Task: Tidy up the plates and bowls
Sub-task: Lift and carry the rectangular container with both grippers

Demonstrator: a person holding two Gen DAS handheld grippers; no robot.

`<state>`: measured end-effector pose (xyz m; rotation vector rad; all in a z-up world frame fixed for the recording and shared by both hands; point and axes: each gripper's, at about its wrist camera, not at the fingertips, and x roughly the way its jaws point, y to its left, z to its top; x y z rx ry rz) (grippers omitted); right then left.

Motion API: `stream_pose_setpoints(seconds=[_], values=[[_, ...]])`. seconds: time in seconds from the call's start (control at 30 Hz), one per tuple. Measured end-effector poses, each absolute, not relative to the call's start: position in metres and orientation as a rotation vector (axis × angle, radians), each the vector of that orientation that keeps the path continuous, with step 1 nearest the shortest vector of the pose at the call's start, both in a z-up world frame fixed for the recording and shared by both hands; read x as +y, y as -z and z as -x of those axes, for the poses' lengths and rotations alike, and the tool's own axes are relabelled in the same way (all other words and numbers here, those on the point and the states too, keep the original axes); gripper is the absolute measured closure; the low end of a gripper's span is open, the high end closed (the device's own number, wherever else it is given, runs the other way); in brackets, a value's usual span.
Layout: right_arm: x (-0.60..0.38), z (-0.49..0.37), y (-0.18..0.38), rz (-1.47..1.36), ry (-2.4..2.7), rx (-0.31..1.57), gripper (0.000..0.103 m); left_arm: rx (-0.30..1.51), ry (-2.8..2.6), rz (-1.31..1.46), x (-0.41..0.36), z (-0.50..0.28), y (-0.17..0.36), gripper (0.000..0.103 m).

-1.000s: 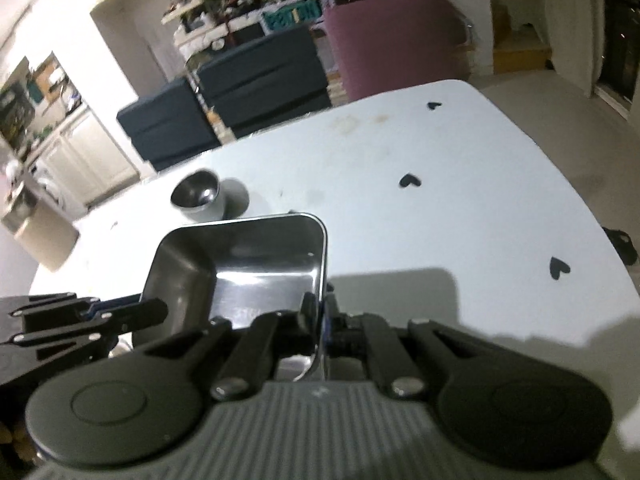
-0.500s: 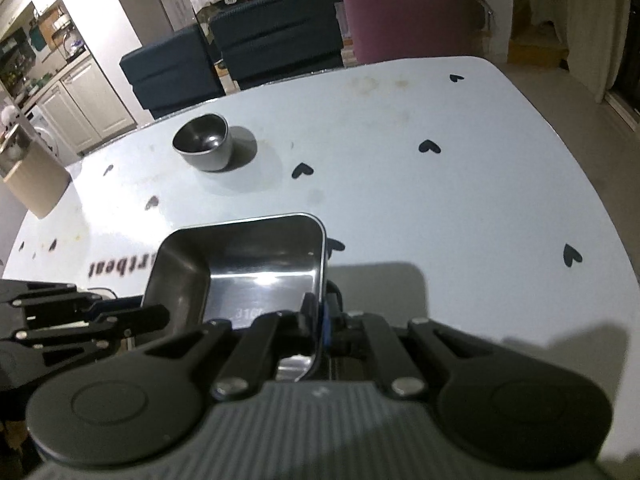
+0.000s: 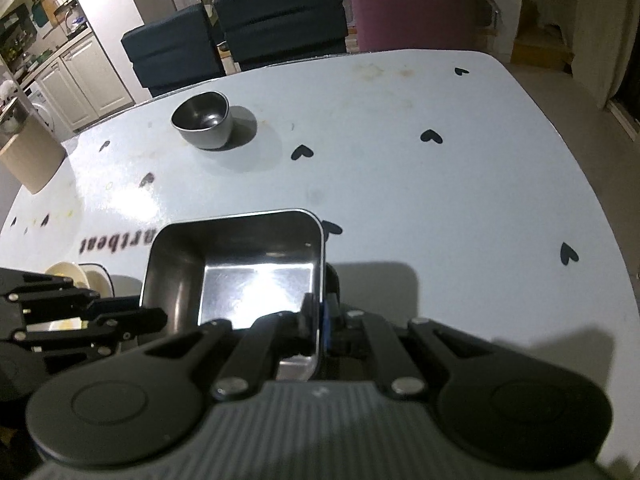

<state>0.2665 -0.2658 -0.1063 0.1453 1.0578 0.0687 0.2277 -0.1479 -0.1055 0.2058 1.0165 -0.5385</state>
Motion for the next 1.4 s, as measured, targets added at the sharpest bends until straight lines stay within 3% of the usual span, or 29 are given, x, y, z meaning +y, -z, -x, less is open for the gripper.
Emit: stream_pose_setpoints(seconds=[1.1,1.4], values=[[-0.249,-0.283,0.132,-0.034,-0.069,1.131,0.099,1.082,0.567,-0.274,-0.158,-0.232,0.119,0.088],[-0.248,-0.289,0.140,-0.003,-0.053,1.151,0.089,1.086,0.574,-0.284,-0.158,-0.233,0.122,0.086]])
